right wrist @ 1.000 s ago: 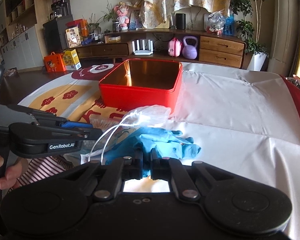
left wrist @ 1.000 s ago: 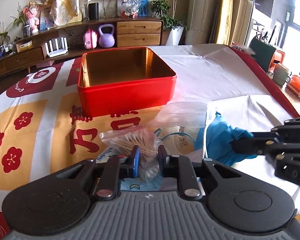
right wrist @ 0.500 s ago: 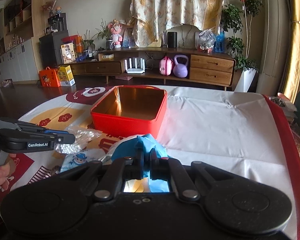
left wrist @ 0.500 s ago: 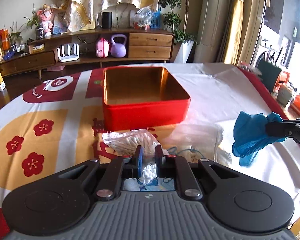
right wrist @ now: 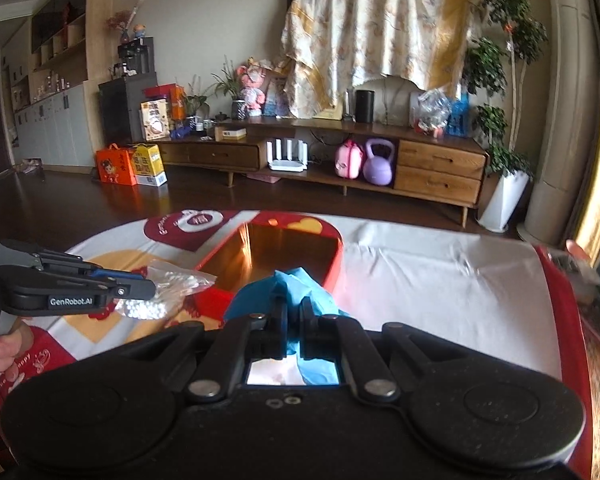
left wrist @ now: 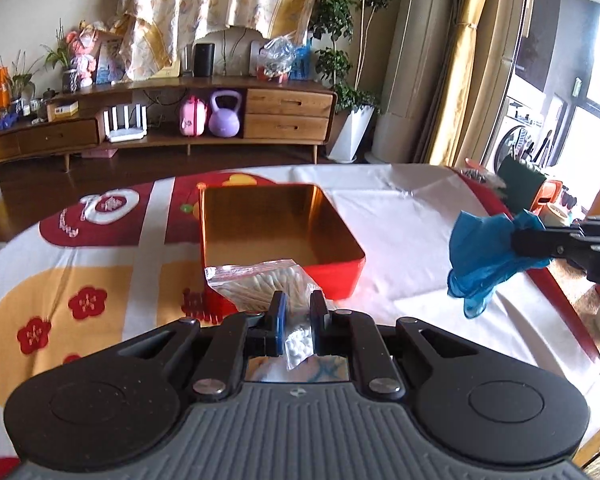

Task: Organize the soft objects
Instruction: 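Carry the swab bag with the left tool while the right tool carries the gloves into the red tin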

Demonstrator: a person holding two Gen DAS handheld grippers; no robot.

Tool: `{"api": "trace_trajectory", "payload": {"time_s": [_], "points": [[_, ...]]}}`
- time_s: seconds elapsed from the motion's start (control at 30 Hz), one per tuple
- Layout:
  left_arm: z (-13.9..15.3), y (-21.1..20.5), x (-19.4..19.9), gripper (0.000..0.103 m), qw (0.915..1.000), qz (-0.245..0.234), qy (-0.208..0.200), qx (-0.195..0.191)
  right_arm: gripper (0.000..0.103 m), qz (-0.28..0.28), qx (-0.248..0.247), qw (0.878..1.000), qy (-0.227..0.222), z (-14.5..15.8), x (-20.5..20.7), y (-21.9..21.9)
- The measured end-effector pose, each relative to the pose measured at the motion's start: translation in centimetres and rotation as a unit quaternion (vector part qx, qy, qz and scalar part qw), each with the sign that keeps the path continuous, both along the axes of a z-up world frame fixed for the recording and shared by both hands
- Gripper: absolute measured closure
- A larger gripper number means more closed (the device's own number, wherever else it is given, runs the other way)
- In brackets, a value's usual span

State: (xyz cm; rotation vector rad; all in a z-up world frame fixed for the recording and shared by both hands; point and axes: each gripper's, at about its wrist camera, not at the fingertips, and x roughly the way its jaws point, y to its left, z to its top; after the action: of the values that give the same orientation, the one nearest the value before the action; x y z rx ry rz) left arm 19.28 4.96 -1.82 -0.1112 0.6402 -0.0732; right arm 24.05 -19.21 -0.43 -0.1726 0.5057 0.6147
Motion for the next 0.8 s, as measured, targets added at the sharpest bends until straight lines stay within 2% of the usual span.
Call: {"api": "trace_trajectory", "payload": {"time_s": [0.4, 0.6, 0.8], "points": [[2.3, 0.8, 5.1, 0.091, 0.9992, -0.017, -0.032, 0.016, 0.099, 0.026, 0.033, 0.999, 0.013, 1.7, 6.3, 3.1], [2.0, 1.0, 7.9, 0.091, 0.9991, -0.015, -0.035, 0.018, 0.099, 0.029, 0.042, 0.998, 0.037, 0.6, 9.6, 4.9], [0.3, 1.7, 10.5, 0.091, 0.9997, -0.010, -0.023, 0.004, 0.099, 0.020, 0.048, 0.997, 0.060, -1.2, 12.7, 6.9]]}}
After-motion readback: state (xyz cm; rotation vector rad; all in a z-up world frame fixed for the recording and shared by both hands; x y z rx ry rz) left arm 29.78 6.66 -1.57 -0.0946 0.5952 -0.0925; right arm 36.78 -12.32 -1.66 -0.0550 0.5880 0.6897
